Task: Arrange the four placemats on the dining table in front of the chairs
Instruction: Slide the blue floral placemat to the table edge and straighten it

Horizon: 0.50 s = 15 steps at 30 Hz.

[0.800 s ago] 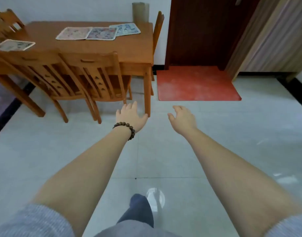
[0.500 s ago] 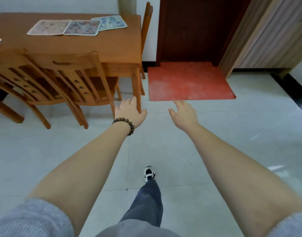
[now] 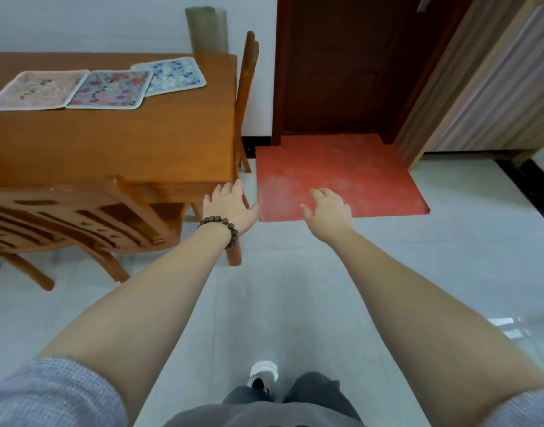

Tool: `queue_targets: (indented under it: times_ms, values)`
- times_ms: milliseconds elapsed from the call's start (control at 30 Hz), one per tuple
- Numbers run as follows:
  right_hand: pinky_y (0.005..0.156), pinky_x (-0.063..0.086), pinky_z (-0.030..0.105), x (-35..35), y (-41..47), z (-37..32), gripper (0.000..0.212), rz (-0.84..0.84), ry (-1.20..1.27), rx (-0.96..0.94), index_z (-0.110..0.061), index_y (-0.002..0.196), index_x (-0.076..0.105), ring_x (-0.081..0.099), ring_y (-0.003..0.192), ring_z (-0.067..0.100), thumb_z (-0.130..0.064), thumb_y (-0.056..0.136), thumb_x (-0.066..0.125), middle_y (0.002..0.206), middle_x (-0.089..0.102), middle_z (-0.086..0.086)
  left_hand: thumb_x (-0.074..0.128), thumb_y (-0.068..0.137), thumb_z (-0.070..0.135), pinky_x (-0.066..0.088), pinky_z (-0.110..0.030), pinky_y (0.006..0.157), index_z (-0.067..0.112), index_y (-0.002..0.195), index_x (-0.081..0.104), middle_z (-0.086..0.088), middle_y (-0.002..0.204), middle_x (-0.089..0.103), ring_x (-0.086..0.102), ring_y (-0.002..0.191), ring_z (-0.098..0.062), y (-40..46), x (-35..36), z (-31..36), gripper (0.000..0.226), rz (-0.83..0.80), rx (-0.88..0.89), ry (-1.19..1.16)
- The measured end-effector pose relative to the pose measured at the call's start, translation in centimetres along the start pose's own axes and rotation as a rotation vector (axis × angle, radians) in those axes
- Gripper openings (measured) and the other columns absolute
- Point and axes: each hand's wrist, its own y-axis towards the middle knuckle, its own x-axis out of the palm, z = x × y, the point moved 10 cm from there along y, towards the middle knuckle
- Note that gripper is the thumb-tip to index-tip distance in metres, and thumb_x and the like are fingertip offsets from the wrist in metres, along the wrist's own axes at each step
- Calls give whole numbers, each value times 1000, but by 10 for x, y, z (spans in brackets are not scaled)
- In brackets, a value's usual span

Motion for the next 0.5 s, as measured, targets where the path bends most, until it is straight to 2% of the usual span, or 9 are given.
queue_targets:
  times_ms: [200, 500]
  values:
    - [107, 27, 44, -12, 115, 19, 52, 8, 6, -44, -14, 142, 39, 30, 137, 28, -39, 96, 42, 149, 36, 10, 39, 89, 56, 21, -50, 112, 17, 148, 22, -8, 153, 30, 22, 141, -29, 105, 8, 17, 72, 8, -52, -3]
    - [109, 23, 44, -28, 324, 31, 52, -66, 40, -191, -15, 143, 37, 26, 139, 27, -38, 97, 41, 151, 32, 10, 38, 88, 57, 22, -51, 111, 19, 148, 22, -9, 151, 32, 24, 139, -30, 279, 1, 46, 73, 35, -252, -50]
